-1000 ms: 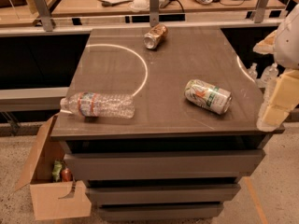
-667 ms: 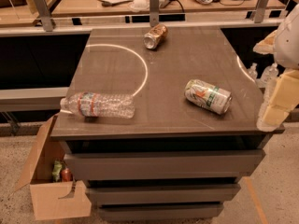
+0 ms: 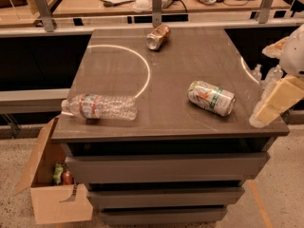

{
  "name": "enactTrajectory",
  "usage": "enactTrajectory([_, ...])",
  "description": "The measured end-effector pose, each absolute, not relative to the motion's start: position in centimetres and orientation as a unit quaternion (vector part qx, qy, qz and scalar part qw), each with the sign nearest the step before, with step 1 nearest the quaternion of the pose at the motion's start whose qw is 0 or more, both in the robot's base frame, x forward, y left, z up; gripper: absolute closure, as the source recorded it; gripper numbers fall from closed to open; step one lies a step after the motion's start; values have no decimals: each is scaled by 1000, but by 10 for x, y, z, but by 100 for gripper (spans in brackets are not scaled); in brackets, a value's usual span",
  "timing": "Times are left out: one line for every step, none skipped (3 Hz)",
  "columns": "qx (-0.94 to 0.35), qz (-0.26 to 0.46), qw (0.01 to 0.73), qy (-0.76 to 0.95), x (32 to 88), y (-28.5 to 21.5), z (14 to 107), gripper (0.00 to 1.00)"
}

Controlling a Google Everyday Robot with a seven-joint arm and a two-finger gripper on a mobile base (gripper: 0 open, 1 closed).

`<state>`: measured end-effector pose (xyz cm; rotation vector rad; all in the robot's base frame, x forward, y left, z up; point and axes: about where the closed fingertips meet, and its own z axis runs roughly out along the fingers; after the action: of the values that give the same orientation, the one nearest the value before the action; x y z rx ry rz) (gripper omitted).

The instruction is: Move 7up can near orange can

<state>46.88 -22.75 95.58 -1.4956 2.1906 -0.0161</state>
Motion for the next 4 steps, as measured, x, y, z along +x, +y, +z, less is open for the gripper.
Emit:
enactTrajectory([-501, 23, 281, 819, 485, -234, 943, 0])
enactTrajectory([-459, 61, 311, 830, 504, -234, 917, 0])
enactTrajectory([-447, 79, 319, 832, 513, -232, 902, 0])
enactTrajectory([-452, 88, 326, 826, 528, -228, 888, 0])
